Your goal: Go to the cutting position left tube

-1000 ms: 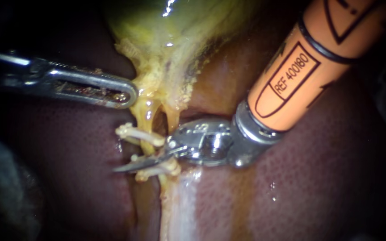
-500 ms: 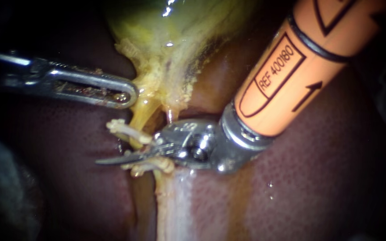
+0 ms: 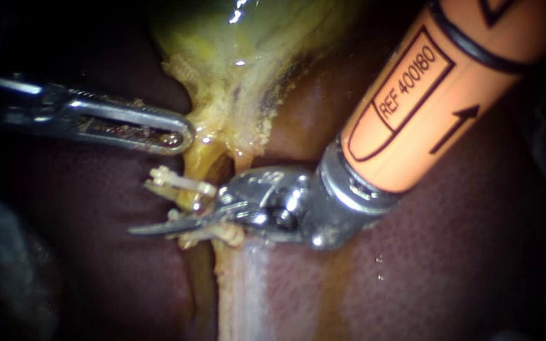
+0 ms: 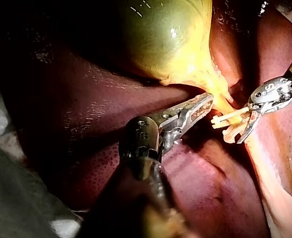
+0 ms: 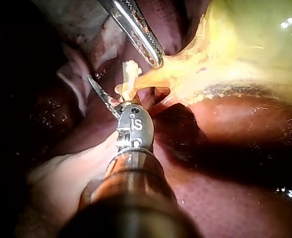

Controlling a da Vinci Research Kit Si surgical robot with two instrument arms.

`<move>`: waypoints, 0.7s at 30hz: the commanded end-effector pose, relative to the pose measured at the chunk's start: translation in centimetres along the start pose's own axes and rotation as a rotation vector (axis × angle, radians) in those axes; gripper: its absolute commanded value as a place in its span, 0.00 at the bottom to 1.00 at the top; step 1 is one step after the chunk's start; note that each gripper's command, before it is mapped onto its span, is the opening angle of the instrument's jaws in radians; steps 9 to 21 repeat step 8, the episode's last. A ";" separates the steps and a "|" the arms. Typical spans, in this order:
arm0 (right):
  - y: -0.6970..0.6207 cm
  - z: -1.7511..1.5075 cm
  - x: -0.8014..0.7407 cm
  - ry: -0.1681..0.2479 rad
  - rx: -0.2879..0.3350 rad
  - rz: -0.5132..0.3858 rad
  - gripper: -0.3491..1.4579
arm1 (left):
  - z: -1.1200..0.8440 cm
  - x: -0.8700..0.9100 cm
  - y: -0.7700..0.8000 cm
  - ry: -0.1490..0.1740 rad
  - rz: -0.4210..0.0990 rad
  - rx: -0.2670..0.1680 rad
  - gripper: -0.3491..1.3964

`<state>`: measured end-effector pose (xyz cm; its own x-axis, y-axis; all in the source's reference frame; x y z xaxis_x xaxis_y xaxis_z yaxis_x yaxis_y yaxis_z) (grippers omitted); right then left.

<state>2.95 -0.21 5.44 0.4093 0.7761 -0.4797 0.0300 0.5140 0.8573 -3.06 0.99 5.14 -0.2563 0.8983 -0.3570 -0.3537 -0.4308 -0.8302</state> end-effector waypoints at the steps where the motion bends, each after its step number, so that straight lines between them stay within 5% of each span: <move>1: 0.00 0.00 -0.01 0.000 -0.001 0.000 0.98 | 0.00 0.00 0.00 0.000 0.000 0.000 0.00; 21: 0.00 0.01 -0.01 0.000 -0.001 -0.001 0.98 | 0.01 0.00 0.00 0.000 0.000 0.000 0.00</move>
